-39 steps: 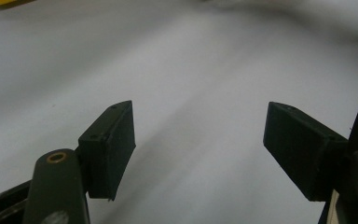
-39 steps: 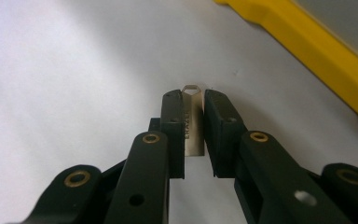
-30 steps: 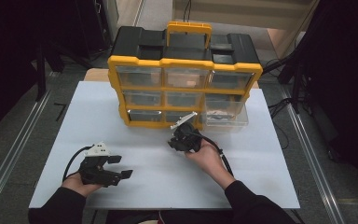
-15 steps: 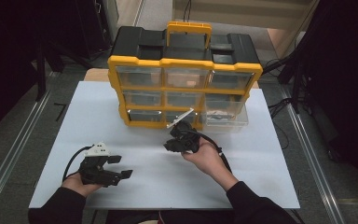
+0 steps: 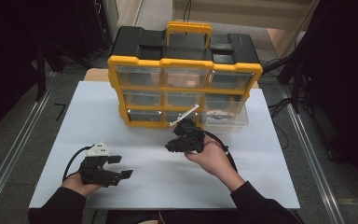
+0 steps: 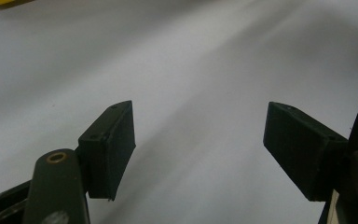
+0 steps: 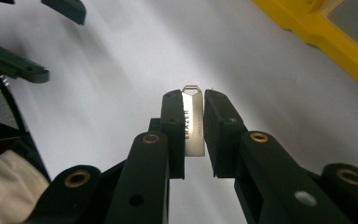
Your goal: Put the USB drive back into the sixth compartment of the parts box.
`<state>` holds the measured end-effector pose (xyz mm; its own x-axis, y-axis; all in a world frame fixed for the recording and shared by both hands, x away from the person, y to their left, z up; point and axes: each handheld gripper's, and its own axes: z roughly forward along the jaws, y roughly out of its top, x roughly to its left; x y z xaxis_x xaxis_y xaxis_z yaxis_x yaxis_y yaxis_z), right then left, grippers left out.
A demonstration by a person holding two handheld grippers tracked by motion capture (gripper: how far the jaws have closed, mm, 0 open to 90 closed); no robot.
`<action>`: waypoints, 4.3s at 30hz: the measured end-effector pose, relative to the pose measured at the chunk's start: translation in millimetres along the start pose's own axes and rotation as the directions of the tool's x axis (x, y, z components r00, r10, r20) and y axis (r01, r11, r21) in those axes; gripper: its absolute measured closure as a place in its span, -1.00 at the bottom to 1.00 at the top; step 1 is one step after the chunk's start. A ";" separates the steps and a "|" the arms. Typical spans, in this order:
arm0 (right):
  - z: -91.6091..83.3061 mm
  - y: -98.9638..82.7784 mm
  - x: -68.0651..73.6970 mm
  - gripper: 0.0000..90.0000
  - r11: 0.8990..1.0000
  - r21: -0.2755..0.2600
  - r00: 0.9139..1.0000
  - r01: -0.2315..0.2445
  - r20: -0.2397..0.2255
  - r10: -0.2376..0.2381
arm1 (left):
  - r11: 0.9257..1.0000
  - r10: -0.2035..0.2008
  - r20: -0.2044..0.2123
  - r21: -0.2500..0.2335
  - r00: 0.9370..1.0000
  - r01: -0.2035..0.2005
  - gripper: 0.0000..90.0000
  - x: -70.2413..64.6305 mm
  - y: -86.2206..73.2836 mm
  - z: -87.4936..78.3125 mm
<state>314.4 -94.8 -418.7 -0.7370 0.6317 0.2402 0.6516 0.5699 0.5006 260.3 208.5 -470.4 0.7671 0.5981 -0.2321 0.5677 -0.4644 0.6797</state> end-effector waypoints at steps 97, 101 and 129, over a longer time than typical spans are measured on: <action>-169.5 -13.4 -31.9 0.69 0.964 -0.231 0.989 -0.131 0.032 0.142 | 1.000 -0.001 0.004 0.006 1.000 0.001 -0.42 0.1 -0.5 1.3; -174.0 -15.9 -35.6 0.69 0.961 -0.243 0.988 -0.134 0.043 0.149 | 1.000 -0.002 0.003 0.005 1.000 0.002 -0.42 0.1 -0.5 1.2; -162.3 -28.6 -72.9 0.69 0.939 -0.264 0.953 -0.220 0.148 0.265 | 1.000 -0.004 0.003 0.003 1.000 0.004 -0.42 -0.1 -0.7 1.3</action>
<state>320.4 -242.4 -315.6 -0.5031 0.8308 0.2382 0.7267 0.2574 0.6369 260.2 207.9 -471.8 0.7656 0.5980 -0.2372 0.5720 -0.4641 0.6764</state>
